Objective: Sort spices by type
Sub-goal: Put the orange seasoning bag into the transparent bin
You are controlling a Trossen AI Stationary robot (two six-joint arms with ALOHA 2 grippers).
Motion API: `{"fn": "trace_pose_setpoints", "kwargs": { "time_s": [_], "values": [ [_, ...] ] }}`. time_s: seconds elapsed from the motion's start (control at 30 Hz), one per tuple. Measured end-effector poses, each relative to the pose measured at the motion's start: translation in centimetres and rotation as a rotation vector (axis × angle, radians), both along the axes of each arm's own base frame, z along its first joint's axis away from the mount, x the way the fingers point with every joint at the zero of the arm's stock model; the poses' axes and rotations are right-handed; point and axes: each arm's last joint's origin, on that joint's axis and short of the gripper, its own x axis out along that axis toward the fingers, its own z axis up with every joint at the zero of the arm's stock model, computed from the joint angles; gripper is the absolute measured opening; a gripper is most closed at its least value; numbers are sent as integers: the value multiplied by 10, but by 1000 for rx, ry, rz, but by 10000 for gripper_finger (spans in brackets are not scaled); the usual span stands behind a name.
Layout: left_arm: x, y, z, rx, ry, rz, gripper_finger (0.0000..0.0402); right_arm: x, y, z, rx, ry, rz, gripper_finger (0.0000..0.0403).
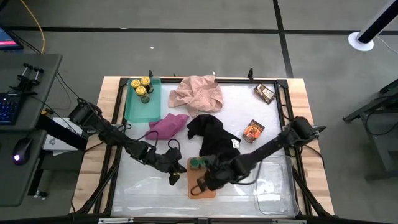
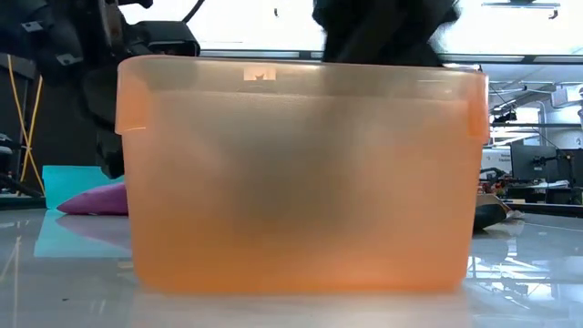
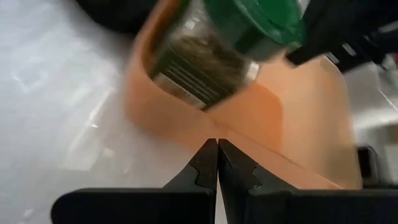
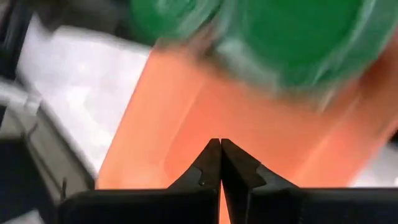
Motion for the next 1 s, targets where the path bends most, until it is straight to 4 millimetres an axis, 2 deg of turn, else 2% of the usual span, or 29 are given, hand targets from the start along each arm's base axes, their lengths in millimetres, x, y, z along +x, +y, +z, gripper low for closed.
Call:
{"fn": "trace_pose_setpoints", "kwargs": {
  "time_s": [0.1, 0.23, 0.4, 0.57, 0.67, 0.73, 0.87, 1.0],
  "values": [
    [-1, 3, 10, -12, -14, -75, 0, -15, 4, 23, -13, -8, 52, 0],
    [-9, 18, 28, 42, 1, -82, 0, -44, -7, 59, -97, 14, 42, 0],
    [-26, 49, 65, 139, -47, -54, 0, -89, -41, 105, -243, 36, -116, 0],
    [-40, 77, 98, 203, -171, -16, 0, -117, -86, 122, -321, 176, -314, 0],
    [-47, 87, 109, 207, -207, 2, 0, -121, -110, 119, -367, 307, -374, 0],
    [-48, 91, 112, 191, -221, -1, 0, -119, -125, 110, -356, 381, -416, 1],
    [-49, 90, 112, 162, -214, -44, 0, -119, -153, 71, -288, 521, -475, 25],
    [-52, 89, 109, 138, -173, -84, 0, -126, -171, 27, -106, 592, -520, 88]
  ]
}}
